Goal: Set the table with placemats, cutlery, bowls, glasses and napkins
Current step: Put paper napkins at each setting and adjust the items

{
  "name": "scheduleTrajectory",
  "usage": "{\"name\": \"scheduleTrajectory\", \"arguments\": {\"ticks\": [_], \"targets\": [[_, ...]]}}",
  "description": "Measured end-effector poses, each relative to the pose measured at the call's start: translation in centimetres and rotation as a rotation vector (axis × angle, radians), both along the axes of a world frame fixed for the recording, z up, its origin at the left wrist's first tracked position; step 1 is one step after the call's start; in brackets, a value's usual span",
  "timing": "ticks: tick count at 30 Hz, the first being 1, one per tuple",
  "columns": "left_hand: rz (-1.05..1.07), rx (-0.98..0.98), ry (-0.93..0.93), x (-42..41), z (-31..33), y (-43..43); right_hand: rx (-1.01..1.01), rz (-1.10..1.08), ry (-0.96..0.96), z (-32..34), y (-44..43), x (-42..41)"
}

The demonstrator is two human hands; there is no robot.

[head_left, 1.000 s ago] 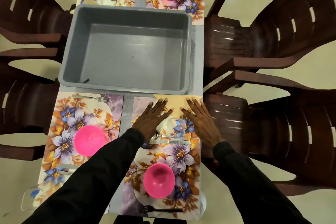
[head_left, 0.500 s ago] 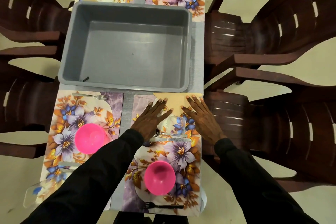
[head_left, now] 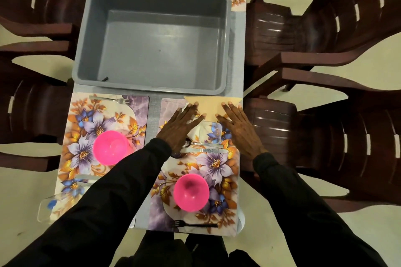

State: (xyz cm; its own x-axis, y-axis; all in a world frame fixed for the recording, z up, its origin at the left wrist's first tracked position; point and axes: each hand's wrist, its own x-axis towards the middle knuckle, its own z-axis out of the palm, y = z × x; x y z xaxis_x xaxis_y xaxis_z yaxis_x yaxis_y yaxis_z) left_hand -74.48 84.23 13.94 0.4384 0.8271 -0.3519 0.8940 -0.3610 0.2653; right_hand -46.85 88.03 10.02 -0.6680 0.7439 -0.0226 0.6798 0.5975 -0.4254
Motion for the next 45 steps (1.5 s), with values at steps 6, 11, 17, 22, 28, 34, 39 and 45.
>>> {"name": "scheduleTrajectory", "arguments": {"ticks": [6,11,17,22,28,34,39,45], "targets": [[0.087,-0.011,-0.045,-0.4,1.8,-1.1,0.003,-0.132,0.071,1.2,-1.3,0.2],[0.159,0.044,-0.07,-1.3,4.1,-3.0,0.058,-0.248,0.15,3.8,-3.3,0.1],[0.204,0.223,-0.111,-3.6,6.5,-6.2,0.034,-0.344,0.152,5.4,-5.9,-0.4],[0.247,0.289,-0.175,-5.5,8.5,-9.7,0.109,-0.389,0.07,7.9,-9.5,-0.9],[0.22,0.389,-0.243,-7.5,11.0,-15.1,0.19,-0.514,0.091,12.6,-15.2,-4.6],[0.192,0.485,-0.299,-12.3,12.5,-21.6,0.127,-0.571,0.124,15.7,-22.0,-12.3],[0.204,0.511,-0.345,-18.5,14.7,-26.6,0.087,-0.536,0.153,15.9,-27.8,-19.0],[0.283,0.536,-0.321,-26.5,15.4,-31.3,-0.003,-0.514,0.14,15.3,-31.8,-24.8]]}}
